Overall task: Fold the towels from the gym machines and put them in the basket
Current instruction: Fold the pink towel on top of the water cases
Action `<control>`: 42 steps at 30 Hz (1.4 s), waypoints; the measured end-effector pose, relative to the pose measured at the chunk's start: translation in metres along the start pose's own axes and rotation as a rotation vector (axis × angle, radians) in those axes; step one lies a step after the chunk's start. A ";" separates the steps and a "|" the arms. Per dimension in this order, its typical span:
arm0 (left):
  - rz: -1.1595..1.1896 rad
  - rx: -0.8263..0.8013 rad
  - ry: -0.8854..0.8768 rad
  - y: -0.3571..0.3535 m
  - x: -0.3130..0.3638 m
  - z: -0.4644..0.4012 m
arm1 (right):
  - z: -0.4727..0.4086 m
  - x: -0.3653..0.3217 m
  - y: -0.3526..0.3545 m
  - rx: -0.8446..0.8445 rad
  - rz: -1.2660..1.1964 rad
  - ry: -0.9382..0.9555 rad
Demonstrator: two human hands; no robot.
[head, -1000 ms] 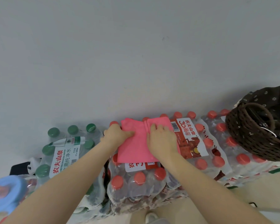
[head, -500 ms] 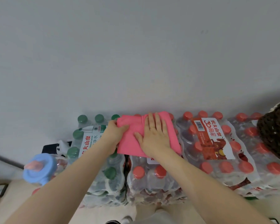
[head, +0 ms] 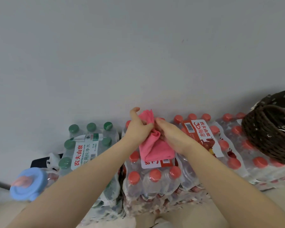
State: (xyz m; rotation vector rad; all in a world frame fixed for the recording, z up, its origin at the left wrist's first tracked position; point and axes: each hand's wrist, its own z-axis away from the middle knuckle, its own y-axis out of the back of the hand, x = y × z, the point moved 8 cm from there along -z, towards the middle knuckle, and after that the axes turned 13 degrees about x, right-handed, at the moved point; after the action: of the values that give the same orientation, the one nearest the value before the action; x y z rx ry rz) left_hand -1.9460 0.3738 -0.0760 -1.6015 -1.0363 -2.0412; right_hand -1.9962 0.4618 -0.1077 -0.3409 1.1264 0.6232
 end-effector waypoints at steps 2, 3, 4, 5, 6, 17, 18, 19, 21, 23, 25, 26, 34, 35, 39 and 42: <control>-0.051 -0.071 -0.041 -0.012 0.000 0.005 | 0.002 0.001 0.010 0.056 0.046 0.021; -0.061 -0.093 -0.036 -0.016 -0.002 0.007 | 0.005 -0.001 0.014 0.101 0.129 0.056; -0.090 -0.107 -0.030 -0.017 -0.005 0.008 | 0.009 -0.005 0.017 0.148 0.264 0.104; -0.144 -0.108 -0.052 -0.017 -0.007 0.007 | 0.013 -0.009 0.020 0.200 0.435 0.158; -0.212 -0.111 -0.097 -0.017 -0.008 0.006 | 0.017 -0.010 0.021 0.254 0.616 0.203; -0.928 -0.449 -0.761 -0.036 -0.015 0.019 | 0.042 0.023 0.021 0.332 0.758 0.436; -0.896 -0.478 -0.751 -0.035 -0.018 0.018 | 0.043 0.027 0.022 0.335 0.758 0.447; -0.870 -0.496 -0.735 -0.035 -0.021 0.016 | 0.044 0.028 0.022 0.334 0.768 0.464; -0.852 -0.519 -0.706 -0.034 -0.025 0.013 | 0.047 0.028 0.022 0.351 0.810 0.510; -0.909 -0.544 -0.687 -0.036 -0.029 0.013 | 0.053 0.023 0.025 0.442 0.894 0.570; -0.942 -0.554 -0.657 -0.036 -0.031 0.012 | 0.063 0.014 0.018 0.469 1.055 0.708; -0.945 -0.563 -0.642 -0.035 -0.031 0.011 | 0.066 0.014 0.010 0.427 1.148 0.774; -0.701 -0.774 -0.425 -0.023 -0.037 0.002 | 0.066 0.037 0.003 0.300 1.231 0.710; -0.624 -0.762 -0.378 -0.023 -0.035 0.002 | 0.065 0.036 0.003 0.326 1.223 0.710; -0.445 -0.704 -0.252 -0.023 -0.027 0.008 | 0.070 0.018 -0.003 0.512 1.216 0.844; -0.567 -0.665 -0.310 -0.024 -0.027 0.003 | 0.071 0.008 -0.003 0.591 1.190 0.898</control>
State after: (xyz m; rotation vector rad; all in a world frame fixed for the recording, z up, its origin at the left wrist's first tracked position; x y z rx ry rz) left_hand -1.9513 0.3873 -0.1092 -2.1915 -1.0643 -2.7905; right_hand -1.9401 0.5006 -0.0869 0.7194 2.3193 1.1538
